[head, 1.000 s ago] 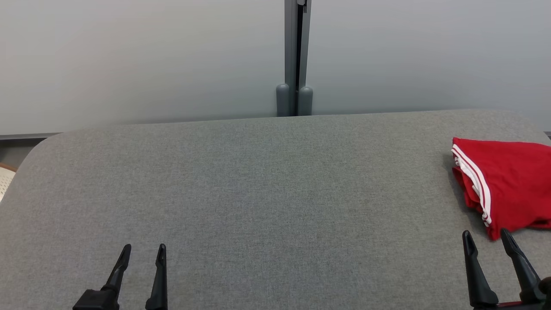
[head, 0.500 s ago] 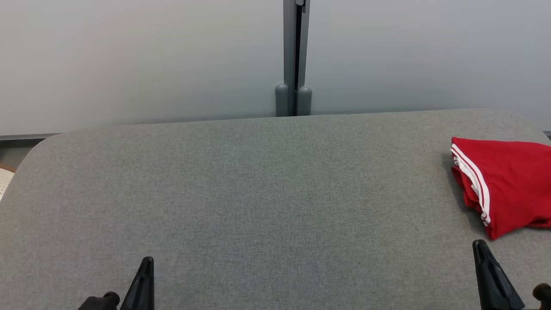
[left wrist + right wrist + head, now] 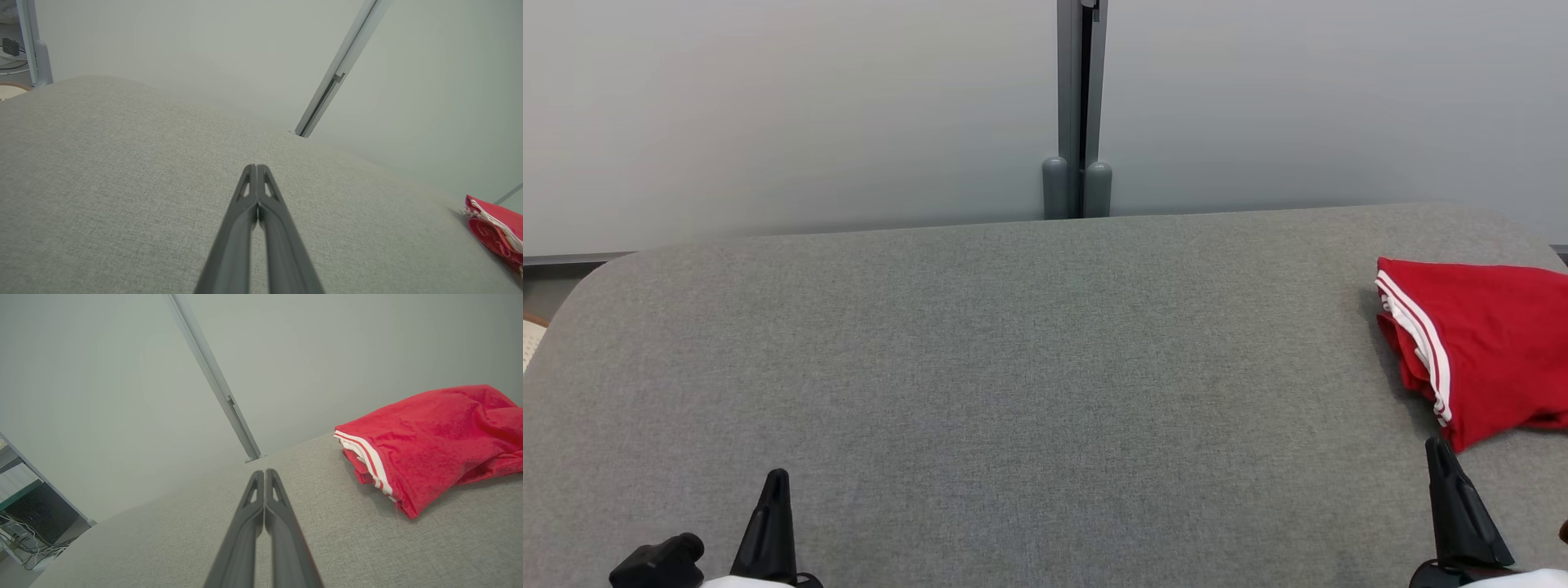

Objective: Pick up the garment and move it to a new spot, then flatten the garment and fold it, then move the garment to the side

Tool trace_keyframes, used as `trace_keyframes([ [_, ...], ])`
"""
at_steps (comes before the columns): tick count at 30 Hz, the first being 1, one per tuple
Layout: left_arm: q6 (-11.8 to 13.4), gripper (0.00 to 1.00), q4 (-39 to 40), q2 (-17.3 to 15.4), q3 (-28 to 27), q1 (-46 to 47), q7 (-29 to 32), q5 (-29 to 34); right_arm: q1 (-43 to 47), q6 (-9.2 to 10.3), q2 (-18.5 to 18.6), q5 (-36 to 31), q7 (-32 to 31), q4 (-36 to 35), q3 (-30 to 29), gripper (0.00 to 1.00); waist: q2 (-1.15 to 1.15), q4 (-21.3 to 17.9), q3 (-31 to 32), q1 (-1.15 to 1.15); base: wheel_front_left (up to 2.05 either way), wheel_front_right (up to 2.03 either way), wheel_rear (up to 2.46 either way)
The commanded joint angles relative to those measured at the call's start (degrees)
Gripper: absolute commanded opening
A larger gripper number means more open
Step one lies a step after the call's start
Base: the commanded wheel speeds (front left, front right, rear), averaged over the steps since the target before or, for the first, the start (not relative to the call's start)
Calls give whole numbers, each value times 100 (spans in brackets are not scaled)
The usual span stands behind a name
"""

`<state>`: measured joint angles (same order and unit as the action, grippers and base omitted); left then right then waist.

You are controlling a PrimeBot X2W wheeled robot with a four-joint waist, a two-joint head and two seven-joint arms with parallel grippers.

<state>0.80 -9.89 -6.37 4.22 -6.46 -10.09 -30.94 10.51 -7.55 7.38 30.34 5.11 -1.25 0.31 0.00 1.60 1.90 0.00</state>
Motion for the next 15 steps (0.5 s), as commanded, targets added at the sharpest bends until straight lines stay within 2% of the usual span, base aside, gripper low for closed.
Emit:
trace_keyframes([
  [1, -26, 0, 104, -19, -82, 198, 48, -258, -181, 2, 74, 303, -28, -17, -22, 0, 0, -2, -3, 0, 0, 0, 0],
  [15, -38, 0, 173, 52, -279, 401, 358, -1425, -512, 3, 152, 1670, -75, 287, 76, 0, 1, -24, -25, 0, 0, 0, 0],
])
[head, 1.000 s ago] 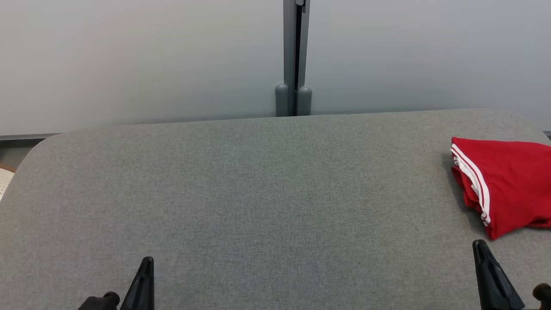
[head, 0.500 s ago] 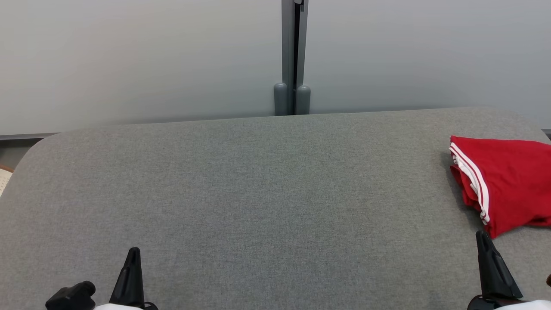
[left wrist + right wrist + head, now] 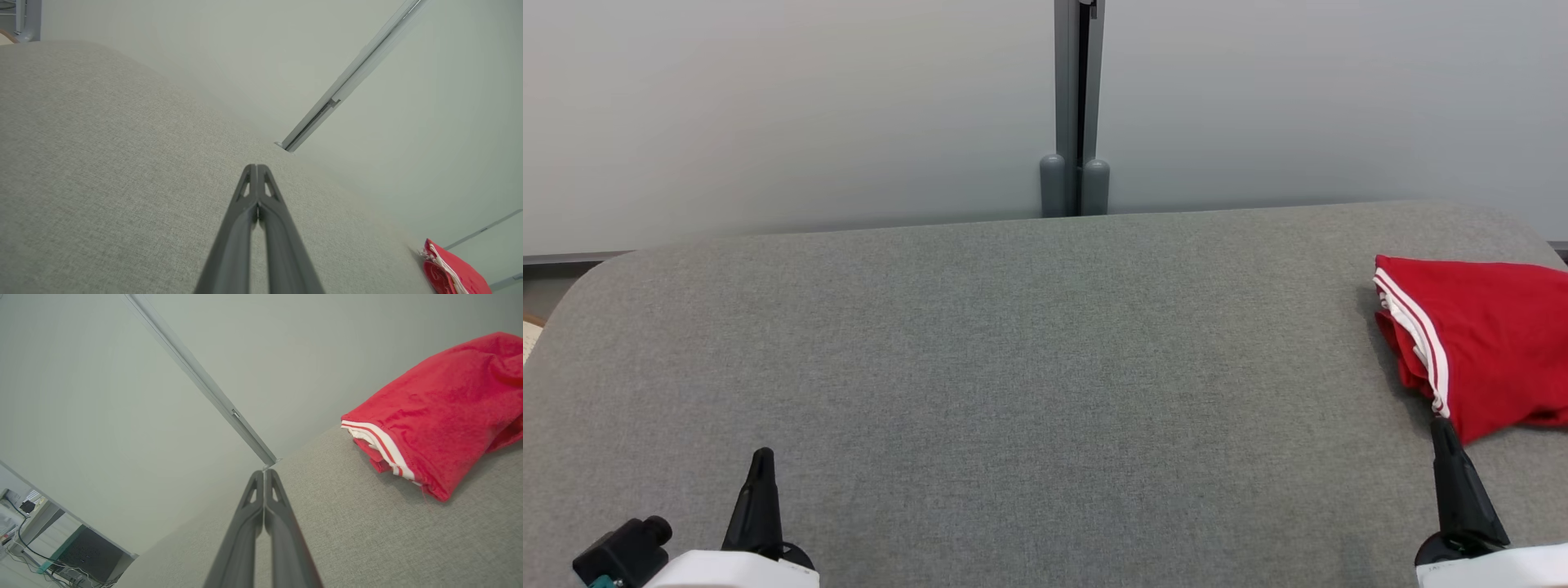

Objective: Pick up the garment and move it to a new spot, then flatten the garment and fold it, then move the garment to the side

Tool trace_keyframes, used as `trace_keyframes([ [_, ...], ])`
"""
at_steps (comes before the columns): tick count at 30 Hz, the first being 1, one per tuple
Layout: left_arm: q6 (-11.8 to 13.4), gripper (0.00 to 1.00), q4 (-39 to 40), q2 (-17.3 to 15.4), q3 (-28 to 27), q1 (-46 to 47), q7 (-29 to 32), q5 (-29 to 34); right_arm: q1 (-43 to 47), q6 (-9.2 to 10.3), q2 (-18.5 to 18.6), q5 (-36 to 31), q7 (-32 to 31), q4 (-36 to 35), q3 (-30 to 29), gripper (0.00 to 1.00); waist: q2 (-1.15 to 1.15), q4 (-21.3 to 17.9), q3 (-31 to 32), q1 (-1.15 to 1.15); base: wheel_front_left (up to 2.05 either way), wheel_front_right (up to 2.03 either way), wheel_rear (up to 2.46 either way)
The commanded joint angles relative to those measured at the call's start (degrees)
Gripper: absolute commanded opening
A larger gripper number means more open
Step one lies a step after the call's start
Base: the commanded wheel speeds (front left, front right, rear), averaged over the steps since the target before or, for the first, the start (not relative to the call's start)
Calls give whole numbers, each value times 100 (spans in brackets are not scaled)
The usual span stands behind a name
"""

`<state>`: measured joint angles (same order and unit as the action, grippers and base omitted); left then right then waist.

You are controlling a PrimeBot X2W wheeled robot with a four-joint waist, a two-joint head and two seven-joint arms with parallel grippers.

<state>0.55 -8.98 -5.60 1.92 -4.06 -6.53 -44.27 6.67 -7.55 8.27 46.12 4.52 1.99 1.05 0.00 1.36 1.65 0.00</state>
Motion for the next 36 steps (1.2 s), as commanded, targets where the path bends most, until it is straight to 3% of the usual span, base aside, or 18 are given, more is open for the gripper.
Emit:
trace_keyframes([
  [1, -15, 0, 85, -20, -61, 177, 23, -169, -151, 3, 71, 184, -17, -19, 12, 0, 0, -1, -1, 0, 0, 0, 0],
  [36, -61, 0, 178, 115, -447, 573, 627, -2351, -767, 3, 464, 3036, 164, 459, 499, 0, 1, -52, -57, 0, 0, 0, 0],
])
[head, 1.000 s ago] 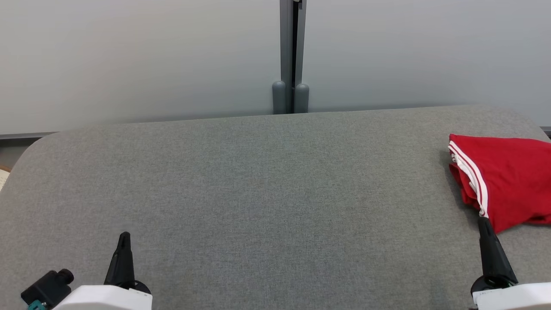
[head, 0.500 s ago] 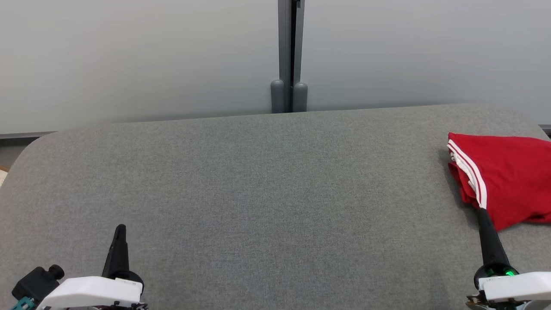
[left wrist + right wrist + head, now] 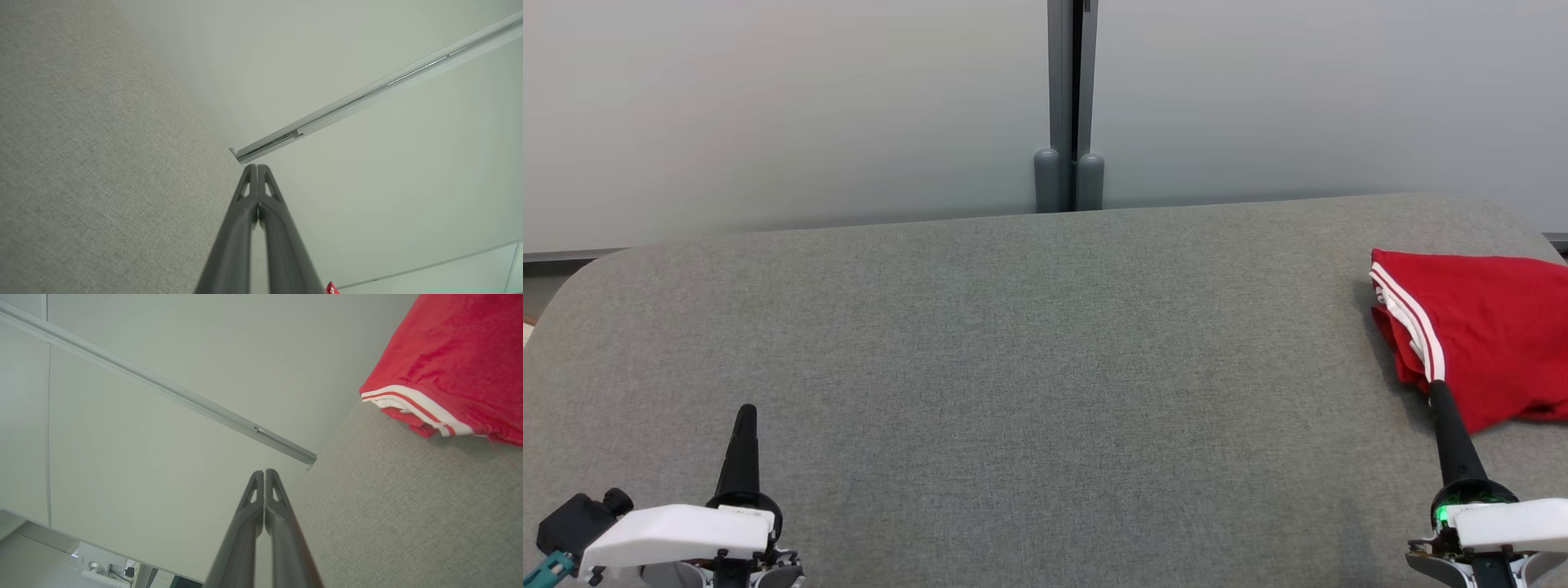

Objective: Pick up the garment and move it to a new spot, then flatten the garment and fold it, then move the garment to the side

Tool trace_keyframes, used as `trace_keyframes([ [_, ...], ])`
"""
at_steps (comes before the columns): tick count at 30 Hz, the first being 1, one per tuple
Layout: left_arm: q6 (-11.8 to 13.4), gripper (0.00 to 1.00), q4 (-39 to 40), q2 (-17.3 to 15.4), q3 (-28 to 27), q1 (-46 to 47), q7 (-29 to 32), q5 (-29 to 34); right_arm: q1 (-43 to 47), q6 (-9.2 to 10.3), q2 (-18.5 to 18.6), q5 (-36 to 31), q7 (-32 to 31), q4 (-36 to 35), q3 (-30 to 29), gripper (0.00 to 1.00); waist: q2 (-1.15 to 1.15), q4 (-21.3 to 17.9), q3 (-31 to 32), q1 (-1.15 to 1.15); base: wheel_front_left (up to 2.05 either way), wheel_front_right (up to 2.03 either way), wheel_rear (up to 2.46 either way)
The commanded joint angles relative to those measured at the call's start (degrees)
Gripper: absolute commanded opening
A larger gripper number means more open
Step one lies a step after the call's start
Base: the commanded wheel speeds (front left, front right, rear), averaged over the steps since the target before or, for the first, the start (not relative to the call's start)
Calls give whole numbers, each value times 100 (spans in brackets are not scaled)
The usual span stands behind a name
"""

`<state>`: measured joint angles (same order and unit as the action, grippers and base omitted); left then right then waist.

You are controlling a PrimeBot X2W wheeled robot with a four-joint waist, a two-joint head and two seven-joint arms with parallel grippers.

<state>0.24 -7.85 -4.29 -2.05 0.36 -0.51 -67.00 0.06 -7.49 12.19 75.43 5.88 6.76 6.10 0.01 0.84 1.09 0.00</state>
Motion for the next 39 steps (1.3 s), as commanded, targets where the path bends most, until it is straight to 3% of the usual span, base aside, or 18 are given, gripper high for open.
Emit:
trace_keyframes([
  [1, -31, 0, 65, -12, -60, 138, 41, -132, -120, -3, 87, 180, 42, -6, 15, 0, 0, -2, -2, 0, 0, 0, 0],
  [39, -74, 0, 137, 93, -367, 453, 523, -1885, -648, -1, 734, 2835, 537, 209, 834, 0, 1, -58, -68, 0, 0, 0, 0],
])
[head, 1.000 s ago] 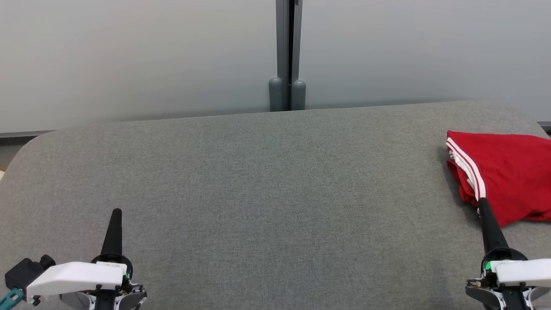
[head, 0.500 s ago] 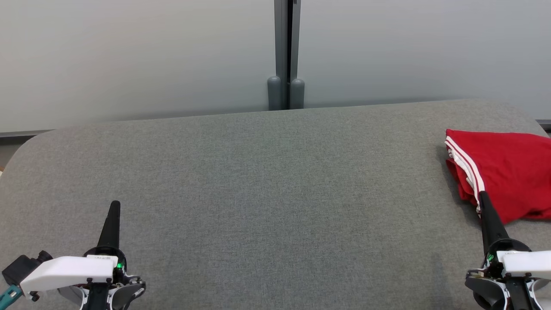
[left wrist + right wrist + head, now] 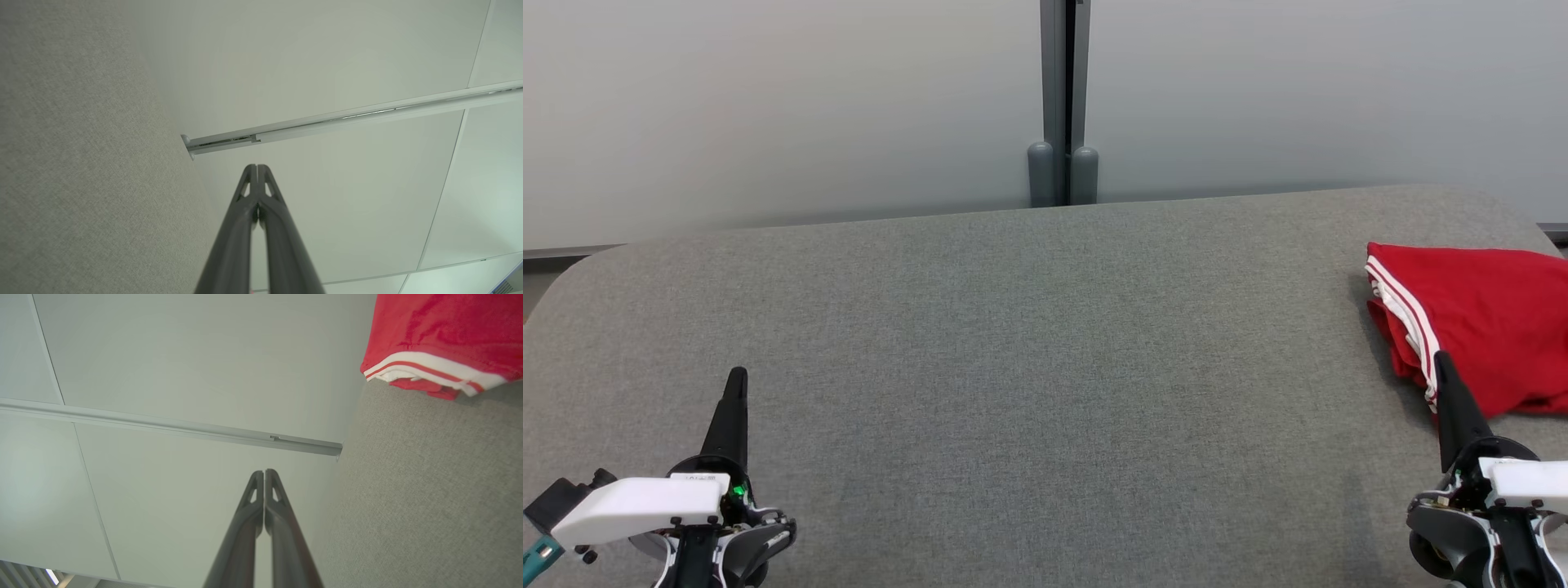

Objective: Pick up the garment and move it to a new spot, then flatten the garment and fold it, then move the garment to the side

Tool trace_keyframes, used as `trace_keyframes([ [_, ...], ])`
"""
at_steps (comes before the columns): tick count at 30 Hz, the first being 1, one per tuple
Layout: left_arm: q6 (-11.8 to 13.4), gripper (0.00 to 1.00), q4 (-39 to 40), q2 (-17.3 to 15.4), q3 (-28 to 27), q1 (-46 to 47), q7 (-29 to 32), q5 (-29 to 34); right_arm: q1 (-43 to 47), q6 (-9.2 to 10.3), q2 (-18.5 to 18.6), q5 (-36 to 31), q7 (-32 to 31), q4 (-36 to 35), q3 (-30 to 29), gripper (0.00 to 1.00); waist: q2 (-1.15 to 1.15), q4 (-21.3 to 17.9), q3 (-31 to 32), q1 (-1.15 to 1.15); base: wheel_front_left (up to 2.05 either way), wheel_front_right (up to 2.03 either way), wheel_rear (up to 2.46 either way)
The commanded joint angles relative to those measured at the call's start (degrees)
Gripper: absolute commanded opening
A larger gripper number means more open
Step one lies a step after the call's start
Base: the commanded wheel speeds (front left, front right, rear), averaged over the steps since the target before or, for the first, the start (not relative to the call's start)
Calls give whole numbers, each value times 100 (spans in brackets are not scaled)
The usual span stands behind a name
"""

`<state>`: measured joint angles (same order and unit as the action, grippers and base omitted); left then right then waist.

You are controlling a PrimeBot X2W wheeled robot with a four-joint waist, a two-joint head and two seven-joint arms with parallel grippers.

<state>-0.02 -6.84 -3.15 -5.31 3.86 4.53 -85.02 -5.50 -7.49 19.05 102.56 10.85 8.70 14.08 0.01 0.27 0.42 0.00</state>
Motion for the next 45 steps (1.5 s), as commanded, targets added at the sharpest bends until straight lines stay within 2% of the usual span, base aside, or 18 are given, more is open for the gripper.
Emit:
trace_keyframes([
  [1, -49, 0, 38, -20, -47, 111, 31, -123, -100, -1, 68, 181, 47, 20, 56, 0, 0, -2, -3, 0, 0, 0, 0],
  [19, -53, 0, 62, 26, -159, 226, 205, -760, -294, 0, 335, 1180, 259, 75, 382, 0, 0, -28, -35, 0, 0, 0, 0],
  [45, -51, 0, 66, 24, -156, 220, 202, -744, -317, 0, 459, 1271, 378, -10, 519, 0, 0, -28, -37, 0, 0, 0, 0],
])
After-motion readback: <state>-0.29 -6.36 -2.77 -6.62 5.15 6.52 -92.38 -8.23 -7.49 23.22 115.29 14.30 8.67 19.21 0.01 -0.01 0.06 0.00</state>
